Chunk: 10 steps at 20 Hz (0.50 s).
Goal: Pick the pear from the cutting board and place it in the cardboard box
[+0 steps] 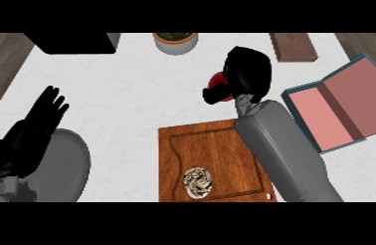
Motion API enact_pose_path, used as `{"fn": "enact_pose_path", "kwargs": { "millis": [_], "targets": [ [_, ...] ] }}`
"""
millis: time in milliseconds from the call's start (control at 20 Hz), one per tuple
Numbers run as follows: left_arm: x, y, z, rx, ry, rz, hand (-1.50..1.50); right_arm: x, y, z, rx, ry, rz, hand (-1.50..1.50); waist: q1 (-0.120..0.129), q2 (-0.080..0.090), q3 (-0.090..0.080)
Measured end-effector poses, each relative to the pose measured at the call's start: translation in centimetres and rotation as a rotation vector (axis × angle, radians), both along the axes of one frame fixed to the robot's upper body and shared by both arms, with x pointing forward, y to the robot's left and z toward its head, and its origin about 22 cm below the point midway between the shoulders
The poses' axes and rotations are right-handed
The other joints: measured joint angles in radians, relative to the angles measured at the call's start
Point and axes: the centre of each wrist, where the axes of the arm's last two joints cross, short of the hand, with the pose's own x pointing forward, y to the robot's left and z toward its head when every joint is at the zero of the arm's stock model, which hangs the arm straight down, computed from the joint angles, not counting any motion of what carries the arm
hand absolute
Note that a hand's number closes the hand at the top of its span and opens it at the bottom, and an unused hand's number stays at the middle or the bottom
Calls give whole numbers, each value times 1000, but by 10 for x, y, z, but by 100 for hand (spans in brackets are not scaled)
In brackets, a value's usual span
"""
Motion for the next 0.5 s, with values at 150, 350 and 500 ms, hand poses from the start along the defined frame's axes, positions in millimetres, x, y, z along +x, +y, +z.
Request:
{"fn": "enact_pose_path", "kwargs": {
  "millis": [150,350,500],
  "targets": [
    [2,3,1,5,3,4,0,-5,0,36,-9,-115,-48,150,-2,-1,0],
    [3,4,-1,1,6,4,0,-14,-11,73,-10,-241,-116,150,-4,-1,0],
    [1,1,-1,0,3,-1,0,-16,-23,85,-22,-292,-174,150,-1,0,0]
  ]
}}
